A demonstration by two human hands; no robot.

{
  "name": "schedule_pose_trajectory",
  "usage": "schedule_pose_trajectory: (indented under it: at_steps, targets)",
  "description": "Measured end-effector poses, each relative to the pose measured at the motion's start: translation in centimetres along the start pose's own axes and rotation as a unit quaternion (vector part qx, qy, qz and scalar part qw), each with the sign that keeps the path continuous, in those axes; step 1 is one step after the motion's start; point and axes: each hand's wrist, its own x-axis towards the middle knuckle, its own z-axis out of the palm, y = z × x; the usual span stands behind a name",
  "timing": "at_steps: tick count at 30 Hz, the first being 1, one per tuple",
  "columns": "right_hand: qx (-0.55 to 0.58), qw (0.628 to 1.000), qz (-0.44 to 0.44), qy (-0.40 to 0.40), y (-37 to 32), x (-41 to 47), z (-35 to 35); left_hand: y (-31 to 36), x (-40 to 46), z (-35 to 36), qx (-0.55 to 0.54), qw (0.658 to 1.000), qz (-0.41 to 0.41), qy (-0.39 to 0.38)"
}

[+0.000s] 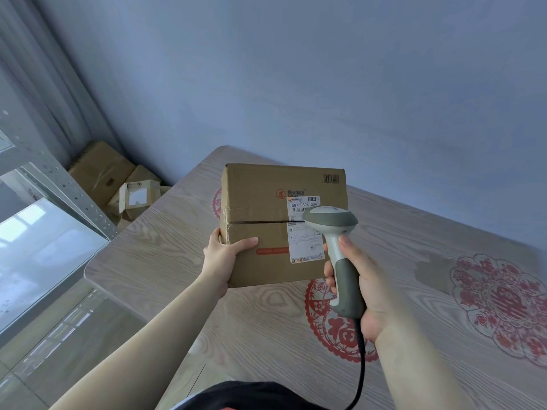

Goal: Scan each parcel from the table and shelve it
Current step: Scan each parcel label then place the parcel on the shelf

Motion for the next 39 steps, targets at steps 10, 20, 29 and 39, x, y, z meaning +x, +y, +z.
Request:
schedule_pose_trajectory:
  at_steps: [10,20,29,39]
  targets:
    - [0.012,1.0,0.009,-0.007,0.0,-0.1,0.0,0.1,0.1,0.0,0.002,1.0,-0.005,0.006]
    - [0.01,1.0,0.002,-0.008,-0.1,-0.9,0.1,0.7,-1.5,-0.9,-0.027,0.999,-0.008,0.015]
    - [-0.045,0.995,0.009,-0.083,1.5,-1.4,2.7,-0.9,-6.8,-6.8,-0.067,0.994,-0.011,0.084]
    - [-0.097,0.968,0.025,-0.23,6.0,-3.7,13.9,-3.5,-15.0,-20.1,-0.138,0.965,-0.006,0.225]
